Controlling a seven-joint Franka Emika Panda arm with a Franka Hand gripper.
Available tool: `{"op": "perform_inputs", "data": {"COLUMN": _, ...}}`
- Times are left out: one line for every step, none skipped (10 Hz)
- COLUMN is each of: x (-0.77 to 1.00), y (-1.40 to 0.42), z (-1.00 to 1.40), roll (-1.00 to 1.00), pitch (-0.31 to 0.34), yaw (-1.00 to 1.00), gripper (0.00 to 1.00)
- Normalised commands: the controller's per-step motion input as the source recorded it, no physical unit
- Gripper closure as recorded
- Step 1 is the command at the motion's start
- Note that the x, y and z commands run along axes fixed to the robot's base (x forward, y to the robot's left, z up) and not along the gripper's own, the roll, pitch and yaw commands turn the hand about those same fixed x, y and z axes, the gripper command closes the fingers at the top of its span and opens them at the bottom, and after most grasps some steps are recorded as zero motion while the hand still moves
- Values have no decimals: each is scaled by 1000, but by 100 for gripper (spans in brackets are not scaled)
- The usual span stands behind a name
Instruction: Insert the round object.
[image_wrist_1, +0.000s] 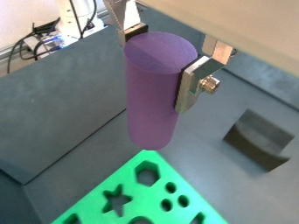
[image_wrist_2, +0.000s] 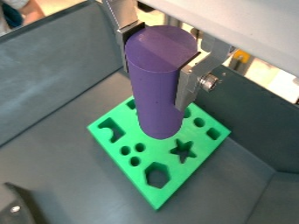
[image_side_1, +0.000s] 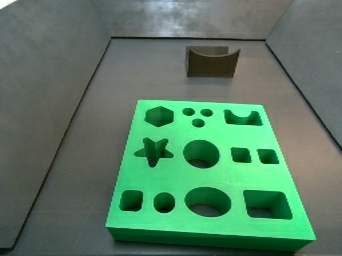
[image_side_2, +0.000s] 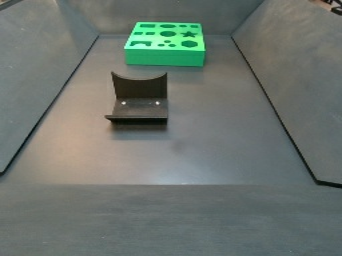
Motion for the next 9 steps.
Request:
{"op": "perform_inputs", "data": {"x": 66, "y": -969, "z": -1000, "roll": 70, "pitch": -76, "yaw": -71, "gripper": 100}}
{"op": "perform_inputs", "data": {"x": 169, "y": -894, "z": -1000, "roll": 56, "pitch": -41, "yaw": -46, "gripper": 100}}
{"op": "perform_inputs", "data": {"x": 263, "y": -743, "z": -1000, "roll": 80, "pitch": -30, "yaw": -17, "gripper": 100}}
{"op": "perform_inputs", "data": {"x": 354, "y": -477, "z": -769, "roll": 296, "pitch": 0, "yaw": -14, "gripper": 100}}
{"op": "perform_inputs", "data": {"x": 334, "y": -431, "z": -477, "roll": 437, "pitch": 0, "yaw": 0, "gripper": 100}}
{"op": "perform_inputs", "data": {"x": 431, "y": -491, "z": -509, "roll": 411, "pitch": 0, "yaw": -20, "gripper": 100}}
{"op": "perform_inputs", "data": {"x": 471, "y": -560, "z": -566, "roll": 376, "pitch": 0, "yaw": -54, "gripper": 100}}
{"op": "perform_inputs", "data": {"x": 529, "y": -446, "z": -834, "roll": 114, "pitch": 0, "yaw": -180, "gripper": 100}}
{"op": "perform_inputs", "data": {"x": 506, "y": -334, "z": -894, "roll": 146, "pitch": 0, "yaw": -120, "gripper": 100}}
